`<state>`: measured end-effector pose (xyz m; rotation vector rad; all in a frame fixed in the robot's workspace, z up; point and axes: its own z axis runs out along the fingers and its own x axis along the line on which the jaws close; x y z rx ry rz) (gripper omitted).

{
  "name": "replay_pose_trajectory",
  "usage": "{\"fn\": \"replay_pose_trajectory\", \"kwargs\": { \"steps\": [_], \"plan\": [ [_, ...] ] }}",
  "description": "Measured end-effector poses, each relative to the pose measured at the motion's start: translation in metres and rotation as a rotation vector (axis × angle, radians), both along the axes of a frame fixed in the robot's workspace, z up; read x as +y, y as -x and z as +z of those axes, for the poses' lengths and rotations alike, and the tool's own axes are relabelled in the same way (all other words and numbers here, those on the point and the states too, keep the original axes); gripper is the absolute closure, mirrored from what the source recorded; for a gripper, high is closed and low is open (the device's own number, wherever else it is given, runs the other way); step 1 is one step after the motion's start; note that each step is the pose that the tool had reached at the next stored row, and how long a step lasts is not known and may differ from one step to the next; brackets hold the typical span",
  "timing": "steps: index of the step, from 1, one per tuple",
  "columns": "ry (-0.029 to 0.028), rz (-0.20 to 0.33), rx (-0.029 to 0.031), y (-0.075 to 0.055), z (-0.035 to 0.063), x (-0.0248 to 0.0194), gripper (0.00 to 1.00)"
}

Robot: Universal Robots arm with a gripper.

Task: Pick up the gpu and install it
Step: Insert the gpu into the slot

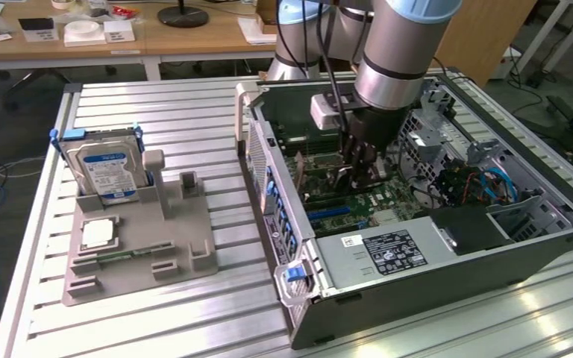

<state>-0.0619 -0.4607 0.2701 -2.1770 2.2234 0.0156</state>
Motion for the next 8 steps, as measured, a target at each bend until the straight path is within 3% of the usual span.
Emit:
{"fn": "replay_pose_trajectory", "kwargs": {
  "steps": [8],
  "plan": [
    [-0.0011,0.000,0.0003,0.0021,-0.0066,0.0000,0.72]
  ]
}}
